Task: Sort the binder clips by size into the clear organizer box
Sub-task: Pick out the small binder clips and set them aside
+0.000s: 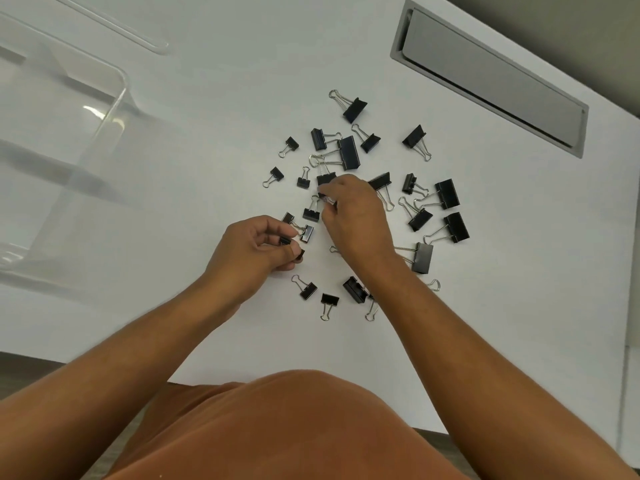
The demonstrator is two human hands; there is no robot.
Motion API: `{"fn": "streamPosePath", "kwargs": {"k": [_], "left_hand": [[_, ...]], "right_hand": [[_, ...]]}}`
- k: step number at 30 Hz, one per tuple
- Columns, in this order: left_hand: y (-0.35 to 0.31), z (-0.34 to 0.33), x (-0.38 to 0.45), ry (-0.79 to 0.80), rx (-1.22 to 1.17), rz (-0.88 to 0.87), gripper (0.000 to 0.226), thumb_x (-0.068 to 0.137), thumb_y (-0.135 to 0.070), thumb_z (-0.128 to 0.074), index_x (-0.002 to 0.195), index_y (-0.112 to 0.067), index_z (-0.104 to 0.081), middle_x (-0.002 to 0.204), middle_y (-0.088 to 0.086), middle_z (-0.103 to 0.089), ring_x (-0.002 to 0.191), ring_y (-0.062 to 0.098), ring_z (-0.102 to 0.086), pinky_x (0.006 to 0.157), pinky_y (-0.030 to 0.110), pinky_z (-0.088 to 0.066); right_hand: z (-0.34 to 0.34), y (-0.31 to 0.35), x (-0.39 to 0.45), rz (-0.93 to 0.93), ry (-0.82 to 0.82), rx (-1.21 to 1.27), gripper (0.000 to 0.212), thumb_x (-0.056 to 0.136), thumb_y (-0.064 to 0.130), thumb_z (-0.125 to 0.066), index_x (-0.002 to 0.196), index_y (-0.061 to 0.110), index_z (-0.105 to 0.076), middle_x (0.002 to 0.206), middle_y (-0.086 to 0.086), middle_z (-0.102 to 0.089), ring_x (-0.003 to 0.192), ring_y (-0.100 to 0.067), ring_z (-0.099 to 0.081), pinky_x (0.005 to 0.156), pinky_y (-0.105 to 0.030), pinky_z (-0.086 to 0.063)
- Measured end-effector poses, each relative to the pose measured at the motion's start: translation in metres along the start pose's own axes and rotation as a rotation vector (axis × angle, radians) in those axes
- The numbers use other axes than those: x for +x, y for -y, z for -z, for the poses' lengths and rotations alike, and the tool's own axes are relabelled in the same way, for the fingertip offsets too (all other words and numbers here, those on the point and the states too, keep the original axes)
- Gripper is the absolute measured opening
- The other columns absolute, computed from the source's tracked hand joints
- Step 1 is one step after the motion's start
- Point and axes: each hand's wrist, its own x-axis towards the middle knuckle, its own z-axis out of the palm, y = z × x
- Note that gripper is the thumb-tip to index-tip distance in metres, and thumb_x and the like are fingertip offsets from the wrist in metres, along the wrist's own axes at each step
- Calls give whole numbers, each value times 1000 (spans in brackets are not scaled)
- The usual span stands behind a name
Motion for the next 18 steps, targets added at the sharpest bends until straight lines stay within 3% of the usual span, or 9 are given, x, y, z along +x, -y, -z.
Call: {"fn": "streamPosePath", "kwargs": {"k": [3,7,12,15,18], "left_hand": [[1,4,-2,-11,2,-2,16,90,-6,-80,105,-11,-75,93,12,-79,90,28,-81,97,48,-61],[1,7,-5,-16,17,-10,15,91,-7,-79,105,-12,-76,93,11,-80,90,26,-81,98,47,-61],[-1,2,-12,-14,20,-29,15,92,-7,-79,106,-11,-77,93,10,-80,90,24,-81,96,44,-62],[2,-2,-19,-11,27,-33,14,92,-7,-79,105,-13,-78,90,7,-80,90,27,-81,98,47,-61],[6,-8,-26,-9,39,-38,13,92,-8,-79,104,-14,-78,94,10,-80,89,28,-81,99,50,-60]], "right_hand": [[-5,2,1,33,19,-84,32,97,-1,-59,123,7,-75,114,-10,-69,107,-31,-60,82,-27,-44],[-3,4,1,7,62,-140,25,95,-5,-55,109,4,-73,110,-10,-65,101,-28,-58,80,-34,-50],[5,11,-1,-33,164,-165,19,90,-9,-50,90,6,-61,92,-7,-55,82,-26,-54,65,-34,-38],[8,7,-7,-80,147,-142,18,88,-6,-51,95,4,-64,94,-9,-62,83,-27,-60,70,-41,-51],[10,-2,-11,-95,182,-110,31,90,-6,-55,113,9,-70,107,-8,-67,95,-27,-64,72,-36,-49]]}}
